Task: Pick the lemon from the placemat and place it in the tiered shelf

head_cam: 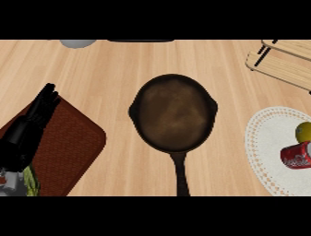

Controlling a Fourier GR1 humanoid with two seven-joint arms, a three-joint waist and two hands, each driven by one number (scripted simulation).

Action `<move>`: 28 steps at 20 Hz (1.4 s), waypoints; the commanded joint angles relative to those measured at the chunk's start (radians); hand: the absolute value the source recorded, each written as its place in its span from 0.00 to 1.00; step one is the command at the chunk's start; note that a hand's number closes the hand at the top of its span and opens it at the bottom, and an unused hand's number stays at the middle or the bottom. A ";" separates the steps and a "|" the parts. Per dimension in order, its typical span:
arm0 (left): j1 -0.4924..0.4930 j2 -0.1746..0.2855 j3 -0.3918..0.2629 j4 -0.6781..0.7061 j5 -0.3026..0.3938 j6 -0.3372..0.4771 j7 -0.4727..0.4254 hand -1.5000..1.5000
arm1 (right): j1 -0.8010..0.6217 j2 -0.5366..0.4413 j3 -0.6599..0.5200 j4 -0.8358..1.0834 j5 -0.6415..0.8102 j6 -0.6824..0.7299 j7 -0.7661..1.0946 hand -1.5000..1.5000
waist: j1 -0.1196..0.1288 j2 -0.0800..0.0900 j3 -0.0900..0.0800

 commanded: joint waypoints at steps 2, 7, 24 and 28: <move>-0.055 0.023 0.053 0.049 0.018 -0.056 -0.005 0.50 | 0.049 -0.010 0.008 0.003 0.104 -0.049 -0.033 0.00 | -0.005 0.000 0.000; -0.016 -0.039 0.018 0.058 -0.050 -0.020 -0.044 0.50 | -0.043 -0.007 0.022 0.073 0.184 -0.010 0.026 0.00 | 0.000 0.001 0.000; 0.014 -0.073 0.074 0.037 -0.066 -0.099 -0.045 0.50 | -0.072 0.102 -0.005 0.261 0.346 -0.032 -0.079 0.00 | 0.002 0.001 0.000; 0.013 -0.097 0.058 -0.048 -0.079 -0.071 0.054 0.50 | 0.005 0.066 -0.019 0.248 0.345 -0.008 -0.165 0.00 | -0.003 -0.001 0.000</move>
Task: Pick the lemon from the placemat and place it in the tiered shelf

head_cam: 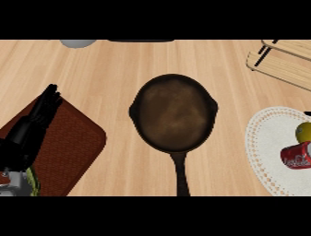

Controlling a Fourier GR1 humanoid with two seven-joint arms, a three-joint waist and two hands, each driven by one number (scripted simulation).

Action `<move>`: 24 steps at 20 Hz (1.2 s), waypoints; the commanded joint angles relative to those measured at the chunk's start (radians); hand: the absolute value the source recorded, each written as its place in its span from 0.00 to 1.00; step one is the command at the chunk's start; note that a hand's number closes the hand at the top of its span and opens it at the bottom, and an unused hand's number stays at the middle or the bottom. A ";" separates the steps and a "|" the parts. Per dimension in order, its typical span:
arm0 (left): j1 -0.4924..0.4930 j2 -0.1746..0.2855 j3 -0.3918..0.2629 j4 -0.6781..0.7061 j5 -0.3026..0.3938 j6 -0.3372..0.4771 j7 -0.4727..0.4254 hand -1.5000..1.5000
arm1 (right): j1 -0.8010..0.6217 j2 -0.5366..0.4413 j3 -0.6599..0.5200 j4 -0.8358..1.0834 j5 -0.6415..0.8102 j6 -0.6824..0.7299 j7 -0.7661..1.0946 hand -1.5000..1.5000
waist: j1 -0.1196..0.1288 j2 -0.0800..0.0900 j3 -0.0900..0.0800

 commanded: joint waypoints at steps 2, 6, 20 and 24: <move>0.033 0.022 0.043 -0.073 0.021 -0.036 0.029 0.50 | -0.011 0.047 -0.014 0.066 0.029 -0.023 -0.027 0.00 | 0.001 -0.001 0.000; 0.030 0.002 0.041 -0.014 0.014 -0.061 -0.012 0.50 | -0.059 0.081 -0.010 0.165 0.078 -0.070 -0.061 0.00 | 0.003 0.000 0.000; -0.029 -0.052 0.011 0.029 -0.052 -0.007 -0.032 0.50 | -0.028 0.080 -0.057 0.335 0.159 -0.473 -0.263 1.00 | 0.010 0.006 0.002; 0.024 -0.005 0.050 -0.037 0.000 -0.064 0.008 0.50 | -0.087 0.061 -0.074 0.342 0.166 -0.496 -0.258 1.00 | 0.011 0.001 0.001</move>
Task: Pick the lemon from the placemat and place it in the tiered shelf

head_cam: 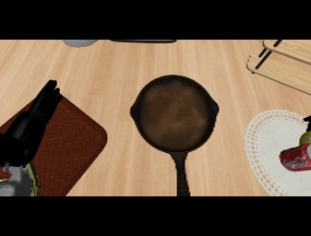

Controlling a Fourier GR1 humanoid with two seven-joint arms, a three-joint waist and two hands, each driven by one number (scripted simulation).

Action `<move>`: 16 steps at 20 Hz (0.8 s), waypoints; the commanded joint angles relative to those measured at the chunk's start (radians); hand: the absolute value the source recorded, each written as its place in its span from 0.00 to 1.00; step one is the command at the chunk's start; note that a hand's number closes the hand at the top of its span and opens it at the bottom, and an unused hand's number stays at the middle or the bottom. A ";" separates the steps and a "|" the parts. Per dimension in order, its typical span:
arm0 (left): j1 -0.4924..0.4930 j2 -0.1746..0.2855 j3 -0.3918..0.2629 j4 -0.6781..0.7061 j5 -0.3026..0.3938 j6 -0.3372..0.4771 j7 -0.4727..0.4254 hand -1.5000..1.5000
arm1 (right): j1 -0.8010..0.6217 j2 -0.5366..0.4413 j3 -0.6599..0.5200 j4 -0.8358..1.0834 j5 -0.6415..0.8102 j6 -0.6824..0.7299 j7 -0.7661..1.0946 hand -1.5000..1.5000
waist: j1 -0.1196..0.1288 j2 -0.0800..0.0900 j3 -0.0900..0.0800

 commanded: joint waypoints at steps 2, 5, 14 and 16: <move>0.021 -0.010 -0.008 -0.016 -0.022 0.009 0.003 0.50 | -0.013 0.005 -0.039 -0.001 -0.006 -0.119 -0.012 1.00 | -0.012 0.009 0.019; -0.007 0.003 0.012 0.013 -0.017 0.009 -0.002 0.50 | -0.077 0.177 -0.045 -0.082 -0.014 -0.174 0.287 1.00 | -0.022 0.001 0.015; -0.017 0.006 -0.002 0.035 -0.016 -0.010 0.001 0.50 | -0.315 0.527 -0.052 -0.219 0.073 -0.471 0.866 1.00 | 0.010 -0.010 0.013; 0.002 0.000 -0.002 0.026 -0.008 -0.011 -0.001 0.50 | -0.377 0.567 -0.017 -0.282 0.143 -0.557 0.980 1.00 | 0.008 -0.017 0.012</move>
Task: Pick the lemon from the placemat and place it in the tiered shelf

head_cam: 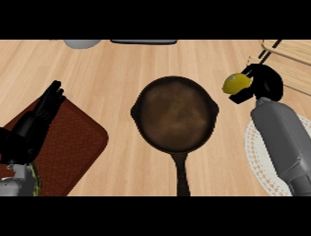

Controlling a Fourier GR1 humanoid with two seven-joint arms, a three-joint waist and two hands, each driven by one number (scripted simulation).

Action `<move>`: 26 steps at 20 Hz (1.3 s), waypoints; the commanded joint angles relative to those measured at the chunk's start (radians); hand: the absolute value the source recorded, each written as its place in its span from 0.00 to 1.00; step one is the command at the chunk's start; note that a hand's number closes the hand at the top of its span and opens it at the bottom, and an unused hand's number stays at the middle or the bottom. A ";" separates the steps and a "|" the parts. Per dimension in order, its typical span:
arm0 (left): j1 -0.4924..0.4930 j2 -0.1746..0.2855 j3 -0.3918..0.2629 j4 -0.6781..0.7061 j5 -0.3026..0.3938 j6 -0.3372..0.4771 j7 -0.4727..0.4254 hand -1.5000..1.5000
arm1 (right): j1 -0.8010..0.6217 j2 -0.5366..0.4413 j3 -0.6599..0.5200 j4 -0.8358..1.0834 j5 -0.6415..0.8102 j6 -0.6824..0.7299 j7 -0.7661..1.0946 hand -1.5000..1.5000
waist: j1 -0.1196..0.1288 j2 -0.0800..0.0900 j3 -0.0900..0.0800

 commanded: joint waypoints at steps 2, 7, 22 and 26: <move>0.026 -0.018 -0.012 -0.004 -0.016 0.019 0.005 0.50 | -0.142 0.136 0.058 -0.151 0.142 -0.196 0.318 1.00 | -0.020 -0.006 0.008; 0.044 -0.001 0.009 -0.038 -0.017 0.020 0.005 0.50 | -0.271 0.143 0.148 -0.264 0.357 -0.090 0.624 1.00 | -0.031 0.003 0.011; 0.012 -0.011 0.013 -0.027 -0.007 -0.006 0.003 0.50 | -0.463 0.065 0.000 -0.268 0.409 -0.038 0.643 1.00 | -0.006 0.024 0.013; 0.029 -0.024 -0.010 -0.062 -0.011 -0.005 0.023 0.50 | -0.509 -0.035 -0.114 -0.171 0.318 -0.151 0.503 1.00 | 0.011 0.030 0.014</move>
